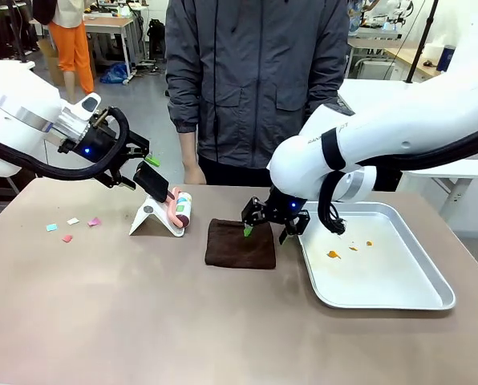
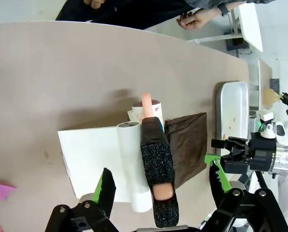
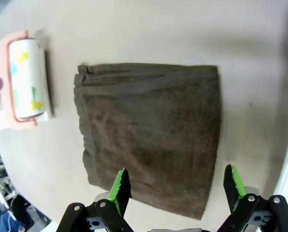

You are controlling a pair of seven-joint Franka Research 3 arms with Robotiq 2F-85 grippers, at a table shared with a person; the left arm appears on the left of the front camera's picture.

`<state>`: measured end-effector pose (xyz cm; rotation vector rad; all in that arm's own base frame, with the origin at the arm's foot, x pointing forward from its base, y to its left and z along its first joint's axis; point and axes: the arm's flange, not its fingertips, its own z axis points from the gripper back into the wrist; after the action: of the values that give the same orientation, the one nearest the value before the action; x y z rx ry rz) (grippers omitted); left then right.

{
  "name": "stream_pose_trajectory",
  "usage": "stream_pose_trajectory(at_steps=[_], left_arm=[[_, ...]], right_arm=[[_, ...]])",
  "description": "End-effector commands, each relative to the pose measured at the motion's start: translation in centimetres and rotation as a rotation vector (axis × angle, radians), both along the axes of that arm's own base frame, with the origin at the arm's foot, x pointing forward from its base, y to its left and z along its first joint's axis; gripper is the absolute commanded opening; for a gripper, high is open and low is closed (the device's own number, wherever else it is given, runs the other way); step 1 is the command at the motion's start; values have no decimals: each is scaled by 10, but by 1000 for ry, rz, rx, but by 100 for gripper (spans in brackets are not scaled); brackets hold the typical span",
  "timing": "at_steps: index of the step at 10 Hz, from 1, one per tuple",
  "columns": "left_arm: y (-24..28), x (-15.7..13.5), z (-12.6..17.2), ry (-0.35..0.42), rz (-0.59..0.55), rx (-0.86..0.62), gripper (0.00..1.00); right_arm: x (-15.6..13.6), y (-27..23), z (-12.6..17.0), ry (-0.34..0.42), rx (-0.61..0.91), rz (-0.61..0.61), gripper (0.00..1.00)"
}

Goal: Clean the surface of the table.
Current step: Hold the Lint Roller with your left hand and the towel with your right hand.

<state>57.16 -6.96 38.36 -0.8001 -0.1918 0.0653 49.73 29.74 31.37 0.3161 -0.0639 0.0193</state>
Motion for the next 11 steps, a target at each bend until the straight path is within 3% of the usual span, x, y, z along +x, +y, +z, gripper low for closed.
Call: stream_pose_trajectory(at_steps=[1,9,10,11], left_arm=[[-8,3,-2,17,8,24,100],[-14,7,-7,26,10,54,100],[-15,7,-6,19,13,61,40],[-16,7,-4,18,16,61,40]], right_arm=[[14,12,-5,-23,-30,-47,100],[23,17,-19,-11,-57,-65,100],[23,18,-20,-2,-46,-54,49],[23,19,-21,5,-32,-42,40]])
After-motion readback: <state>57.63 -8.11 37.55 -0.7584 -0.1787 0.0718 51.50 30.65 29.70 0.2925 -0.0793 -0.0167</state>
